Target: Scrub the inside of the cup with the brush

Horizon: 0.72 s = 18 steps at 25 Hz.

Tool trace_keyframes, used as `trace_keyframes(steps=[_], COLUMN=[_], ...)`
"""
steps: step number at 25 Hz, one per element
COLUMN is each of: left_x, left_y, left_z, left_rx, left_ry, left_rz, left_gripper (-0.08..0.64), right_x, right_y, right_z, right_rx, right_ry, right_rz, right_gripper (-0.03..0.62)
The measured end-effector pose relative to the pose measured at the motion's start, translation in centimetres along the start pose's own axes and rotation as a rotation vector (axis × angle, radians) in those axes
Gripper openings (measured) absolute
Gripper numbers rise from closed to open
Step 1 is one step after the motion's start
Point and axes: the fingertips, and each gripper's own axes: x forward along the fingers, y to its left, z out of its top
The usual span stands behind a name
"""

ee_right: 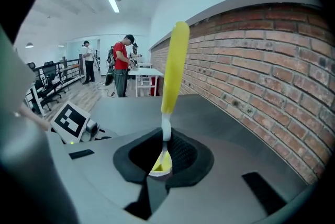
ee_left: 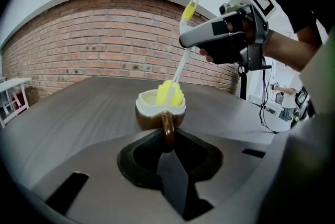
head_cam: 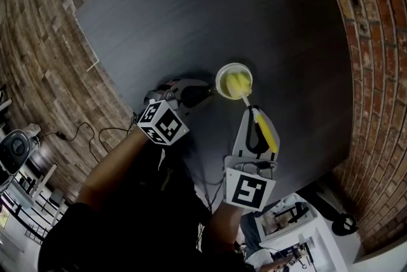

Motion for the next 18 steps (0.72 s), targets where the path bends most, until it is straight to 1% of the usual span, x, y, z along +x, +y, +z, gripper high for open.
trace_keyframes(steps=[3,5,10,13,18], left_x=[0.0,-0.1,0.0,-0.1,0.0], left_y=[0.0,0.0,-0.1,-0.1,-0.2], left_z=[0.0,0.0,0.0,0.0,-0.1], left_rx=[0.0,-0.001,-0.003,-0.005,-0.006], left_ry=[0.0,0.0,-0.001,-0.001,0.001], left_rz=[0.0,0.0,0.0,-0.005,-0.012], left_gripper=[0.074,0.074,0.074,0.074,0.074], right_x=[0.3,0.6,1.2,1.4,1.4], right_y=[-0.1,0.1,0.4,0.7,1.3], right_z=[0.3,0.6,1.0,1.1,1.2], right_rx=[-0.014,-0.005,0.025,0.075,0.094], right_ry=[-0.035,-0.061,-0.111,-0.124,-0.134], right_rz=[-0.02,-0.02,0.021,0.032,0.049], right_gripper=[0.048,0.048,0.046,0.046,0.046])
